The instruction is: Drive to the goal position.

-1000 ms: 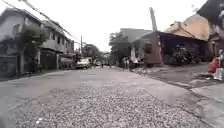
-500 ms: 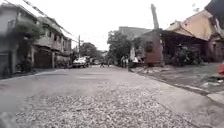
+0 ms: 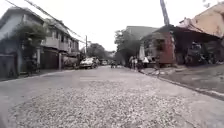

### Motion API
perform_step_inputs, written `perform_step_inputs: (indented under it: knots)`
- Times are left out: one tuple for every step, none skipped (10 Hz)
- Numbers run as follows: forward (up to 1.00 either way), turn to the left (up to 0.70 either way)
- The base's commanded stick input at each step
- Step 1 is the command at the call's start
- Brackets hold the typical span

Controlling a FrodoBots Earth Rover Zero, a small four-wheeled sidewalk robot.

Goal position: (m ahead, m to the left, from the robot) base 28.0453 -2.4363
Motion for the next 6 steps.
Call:
perform_step_inputs:
  knots:
    - [1.0,0.0]
    - [1.0,0.0]
    - [1.0,0.0]
    - [1.0,0.0]
    - [1.0,0.0]
    - [1.0,0.0]
